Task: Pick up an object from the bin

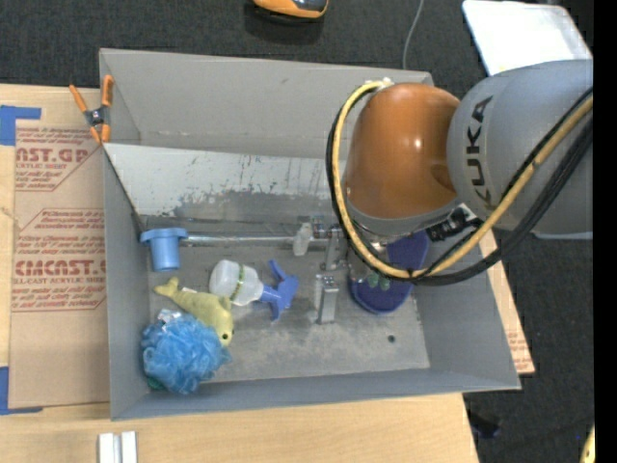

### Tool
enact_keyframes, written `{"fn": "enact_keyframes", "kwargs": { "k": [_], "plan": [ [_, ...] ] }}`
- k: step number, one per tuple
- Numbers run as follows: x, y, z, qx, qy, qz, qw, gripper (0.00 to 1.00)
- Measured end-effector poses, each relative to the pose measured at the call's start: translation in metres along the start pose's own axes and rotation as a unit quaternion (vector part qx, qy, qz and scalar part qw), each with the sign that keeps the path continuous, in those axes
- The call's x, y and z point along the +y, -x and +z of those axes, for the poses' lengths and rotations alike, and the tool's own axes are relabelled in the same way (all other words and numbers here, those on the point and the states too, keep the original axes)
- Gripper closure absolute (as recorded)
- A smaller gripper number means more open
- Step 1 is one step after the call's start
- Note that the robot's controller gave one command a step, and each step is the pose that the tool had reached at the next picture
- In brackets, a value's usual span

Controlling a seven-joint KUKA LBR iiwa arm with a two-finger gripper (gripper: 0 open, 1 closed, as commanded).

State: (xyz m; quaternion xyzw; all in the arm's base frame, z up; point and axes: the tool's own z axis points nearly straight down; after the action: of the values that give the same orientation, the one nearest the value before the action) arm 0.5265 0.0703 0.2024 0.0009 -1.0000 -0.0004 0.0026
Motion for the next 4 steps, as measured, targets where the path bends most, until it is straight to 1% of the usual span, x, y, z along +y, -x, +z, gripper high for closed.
{"fn": "enact_keyframes", "kwargs": {
  "k": [1, 2, 3, 4],
  "plan": [
    [0.000, 0.002, -0.003, -0.0032, 0.000, 0.000, 1.0000, 0.00],
    [0.046, 0.022, 0.060, -0.0070, 0.001, 0.018, 0.9998, 0.00],
    [0.032, 0.035, 0.116, -0.0082, 0.000, 0.045, 0.9990, 0.00],
    [0.034, 0.036, 0.114, -0.0102, 0.001, 0.044, 0.9990, 1.00]
  ]
}}
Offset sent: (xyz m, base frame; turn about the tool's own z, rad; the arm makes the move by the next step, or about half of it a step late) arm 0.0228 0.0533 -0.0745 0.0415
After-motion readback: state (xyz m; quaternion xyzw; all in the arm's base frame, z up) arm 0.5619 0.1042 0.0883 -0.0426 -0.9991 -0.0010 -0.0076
